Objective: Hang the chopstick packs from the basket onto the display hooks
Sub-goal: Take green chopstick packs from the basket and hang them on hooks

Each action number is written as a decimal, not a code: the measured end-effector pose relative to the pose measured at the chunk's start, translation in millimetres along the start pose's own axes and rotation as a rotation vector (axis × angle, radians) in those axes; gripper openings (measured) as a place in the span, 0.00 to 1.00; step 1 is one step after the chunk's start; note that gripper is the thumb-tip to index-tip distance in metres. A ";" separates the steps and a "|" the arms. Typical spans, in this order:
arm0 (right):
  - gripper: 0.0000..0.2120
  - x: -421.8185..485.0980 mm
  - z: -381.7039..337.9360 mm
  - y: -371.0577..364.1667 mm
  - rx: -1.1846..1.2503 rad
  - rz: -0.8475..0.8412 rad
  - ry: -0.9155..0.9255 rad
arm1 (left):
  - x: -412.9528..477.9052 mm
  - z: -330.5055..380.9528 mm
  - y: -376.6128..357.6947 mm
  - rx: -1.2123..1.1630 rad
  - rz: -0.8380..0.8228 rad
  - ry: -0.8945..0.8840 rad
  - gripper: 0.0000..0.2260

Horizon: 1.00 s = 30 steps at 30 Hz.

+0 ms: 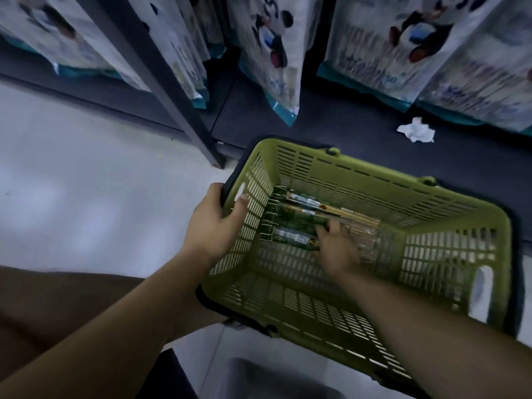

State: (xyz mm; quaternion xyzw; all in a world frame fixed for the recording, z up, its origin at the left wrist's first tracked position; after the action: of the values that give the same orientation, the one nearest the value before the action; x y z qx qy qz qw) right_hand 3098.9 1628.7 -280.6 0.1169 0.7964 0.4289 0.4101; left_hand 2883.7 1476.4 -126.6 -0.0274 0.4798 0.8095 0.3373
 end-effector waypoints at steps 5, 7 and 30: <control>0.21 6.6 -6.8 3.3 -0.043 -0.009 0.052 | -0.3 2.4 0.0 0.007 0.003 0.011 0.11; 0.19 6.8 -5.2 5.9 -0.028 0.003 0.065 | -0.7 3.7 0.6 0.002 0.004 0.010 0.11; 0.11 -67.2 -110.4 121.4 1.006 -0.142 0.268 | -51.1 51.0 -44.3 -0.689 -0.463 0.149 0.07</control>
State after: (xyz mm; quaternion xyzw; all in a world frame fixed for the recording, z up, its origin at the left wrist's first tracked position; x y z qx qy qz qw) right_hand 3038.4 1601.1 -116.3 0.1893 0.9554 -0.0240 0.2255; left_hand 2962.7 1504.2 -113.9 -0.3042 0.1851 0.8212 0.4459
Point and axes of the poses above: each hand's wrist, its own x-axis towards the middle knuckle, its own y-axis out of the back of the hand, z = x × y, the point moved 7 cm from there along x, towards the middle knuckle, and after that the axes turned 12 degrees about x, right-handed, at the moved point
